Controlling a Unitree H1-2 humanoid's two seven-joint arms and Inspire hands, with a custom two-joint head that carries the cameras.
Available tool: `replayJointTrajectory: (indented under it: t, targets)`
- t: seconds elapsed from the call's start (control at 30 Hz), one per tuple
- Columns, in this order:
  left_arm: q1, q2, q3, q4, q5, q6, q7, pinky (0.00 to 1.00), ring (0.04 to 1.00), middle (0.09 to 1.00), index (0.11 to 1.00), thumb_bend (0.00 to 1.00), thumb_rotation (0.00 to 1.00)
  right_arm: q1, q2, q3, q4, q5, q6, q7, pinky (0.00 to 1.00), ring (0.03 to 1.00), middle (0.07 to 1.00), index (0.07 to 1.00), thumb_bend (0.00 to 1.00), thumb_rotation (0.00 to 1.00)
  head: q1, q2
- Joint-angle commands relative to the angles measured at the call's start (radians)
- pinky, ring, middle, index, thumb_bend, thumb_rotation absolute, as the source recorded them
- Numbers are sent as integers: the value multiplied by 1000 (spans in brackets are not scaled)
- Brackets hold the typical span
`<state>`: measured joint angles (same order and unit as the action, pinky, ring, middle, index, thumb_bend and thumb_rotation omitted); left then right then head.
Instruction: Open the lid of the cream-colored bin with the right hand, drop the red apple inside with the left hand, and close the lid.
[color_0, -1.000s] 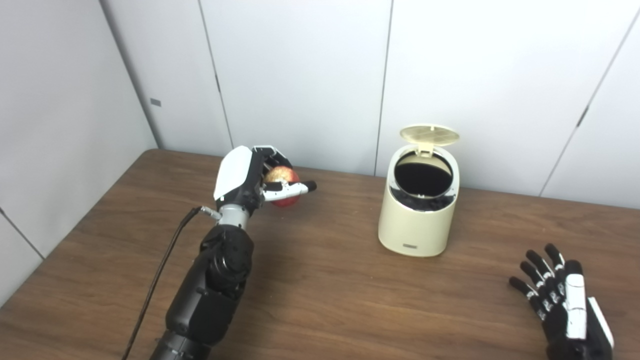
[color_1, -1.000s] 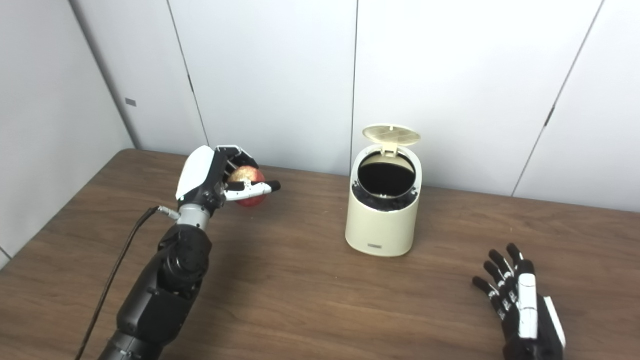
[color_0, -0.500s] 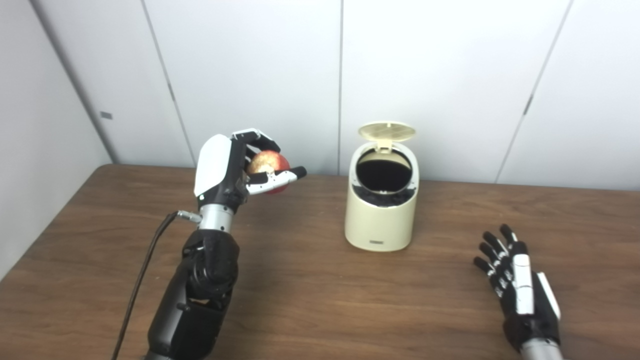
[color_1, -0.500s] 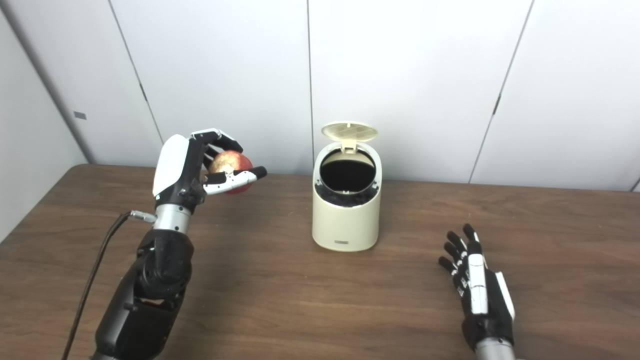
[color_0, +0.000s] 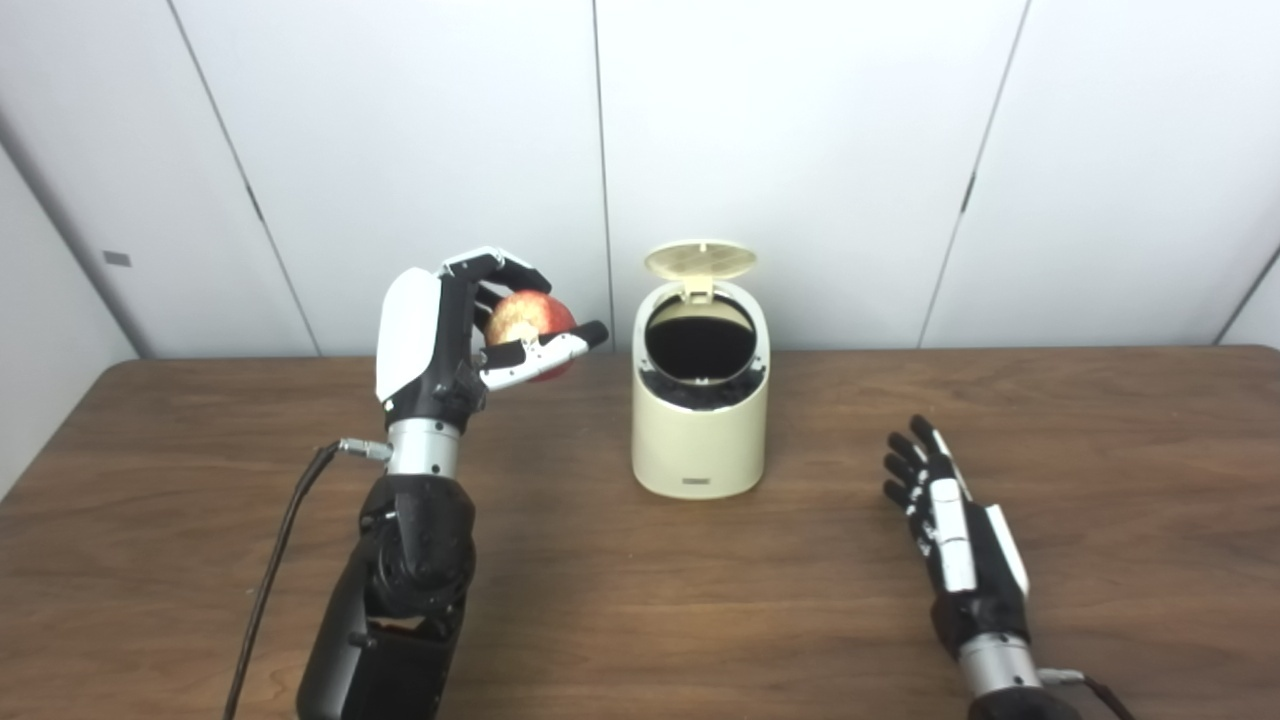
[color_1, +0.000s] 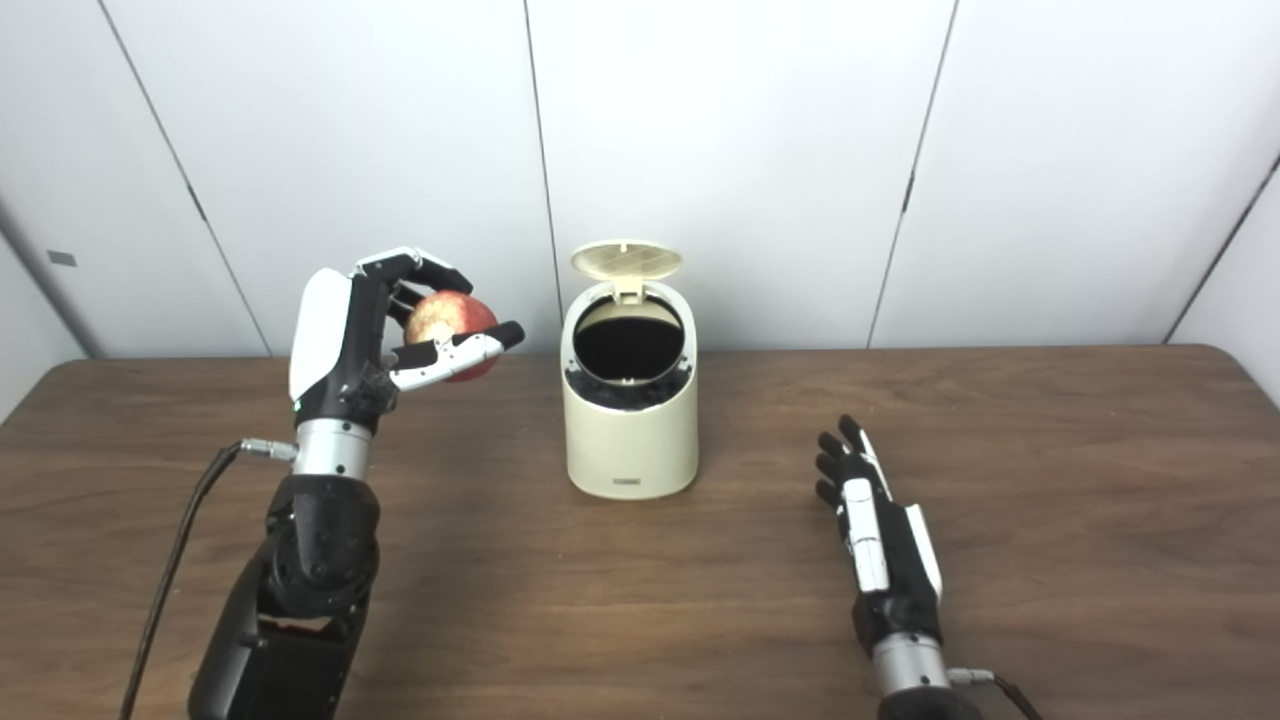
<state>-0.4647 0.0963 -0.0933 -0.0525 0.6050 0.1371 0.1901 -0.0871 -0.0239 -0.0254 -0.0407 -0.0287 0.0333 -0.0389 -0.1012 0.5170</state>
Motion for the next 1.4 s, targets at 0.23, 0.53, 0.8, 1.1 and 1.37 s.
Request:
replayJointTrajectory:
  t: [0.23,0.53,0.8,1.1,1.37]
  targets:
    - [-75,-106,-33,-4,-7,-50,70,358,414,504,493,476,0,-43,12,12,-22,-27,-62,-14,914,930,940,967,559,1000,-8,-5]
    - [-88,-177,-63,50,-6,-92,109,350,435,534,489,474,0,-52,17,30,-10,-67,-78,-33,890,918,932,968,583,1000,3,-12]
    - [-91,-204,-76,87,7,-105,130,340,437,561,482,470,0,-53,27,33,-11,-80,-83,-45,874,912,928,960,593,1000,11,-15]
    - [-103,-191,-76,146,-9,-133,143,335,437,564,487,469,0,-50,43,50,-39,-95,-56,-42,864,907,917,961,581,1000,6,-17]
    - [-143,-163,-86,274,1,-234,197,372,453,555,485,473,0,-50,67,52,-48,-87,-36,-41,888,912,911,969,591,1000,3,-17]
